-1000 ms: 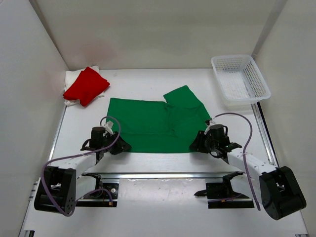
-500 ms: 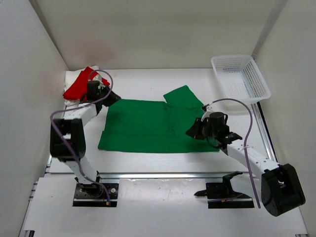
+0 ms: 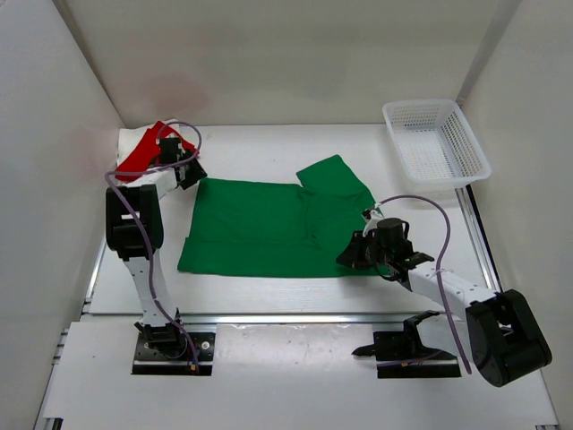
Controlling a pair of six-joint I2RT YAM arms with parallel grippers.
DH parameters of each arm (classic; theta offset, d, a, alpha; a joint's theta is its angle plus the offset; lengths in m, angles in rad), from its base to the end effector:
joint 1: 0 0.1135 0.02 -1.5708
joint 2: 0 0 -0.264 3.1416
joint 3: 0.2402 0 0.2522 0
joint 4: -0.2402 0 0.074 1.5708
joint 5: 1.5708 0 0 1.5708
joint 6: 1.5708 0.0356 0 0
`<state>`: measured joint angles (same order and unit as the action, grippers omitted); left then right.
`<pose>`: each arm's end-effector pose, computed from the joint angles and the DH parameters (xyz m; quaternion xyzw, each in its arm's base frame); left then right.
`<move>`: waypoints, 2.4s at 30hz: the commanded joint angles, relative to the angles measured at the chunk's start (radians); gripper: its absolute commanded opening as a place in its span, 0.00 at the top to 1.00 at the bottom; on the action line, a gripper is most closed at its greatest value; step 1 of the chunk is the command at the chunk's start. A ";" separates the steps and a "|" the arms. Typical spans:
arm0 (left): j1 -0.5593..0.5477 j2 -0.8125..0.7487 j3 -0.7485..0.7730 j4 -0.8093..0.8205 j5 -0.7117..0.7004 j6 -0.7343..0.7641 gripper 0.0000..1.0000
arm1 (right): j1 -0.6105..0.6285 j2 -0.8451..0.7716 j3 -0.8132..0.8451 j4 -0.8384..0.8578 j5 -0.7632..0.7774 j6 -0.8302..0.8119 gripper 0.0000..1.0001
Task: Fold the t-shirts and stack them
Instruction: Grap the side of the flattened tshirt furthest away from the robot with both arms
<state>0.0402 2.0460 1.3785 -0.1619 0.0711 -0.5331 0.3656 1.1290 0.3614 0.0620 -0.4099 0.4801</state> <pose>0.4440 0.0153 0.1630 -0.2510 0.8971 -0.1205 0.3430 0.1875 0.0870 0.1561 -0.0343 0.8923 0.3369 0.2985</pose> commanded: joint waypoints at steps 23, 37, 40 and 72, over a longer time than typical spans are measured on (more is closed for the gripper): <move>-0.056 0.161 0.295 -0.272 -0.134 0.067 0.57 | -0.088 -0.017 0.140 -0.001 -0.024 -0.040 0.89; -0.048 0.072 0.223 -0.225 -0.126 0.048 1.00 | -0.148 0.271 0.344 0.101 0.091 -0.014 0.71; -0.048 0.026 0.203 -0.202 -0.105 0.036 1.00 | -0.180 0.412 0.471 0.130 0.140 -0.023 0.66; -0.059 -0.101 0.021 -0.056 -0.014 -0.008 1.00 | -0.194 1.604 2.289 -0.870 0.256 -0.236 0.75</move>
<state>-0.0196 1.9949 1.4010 -0.2413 0.0410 -0.5373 0.1757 2.7174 2.5759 -0.7307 -0.1646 0.2619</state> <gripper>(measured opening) 0.031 0.261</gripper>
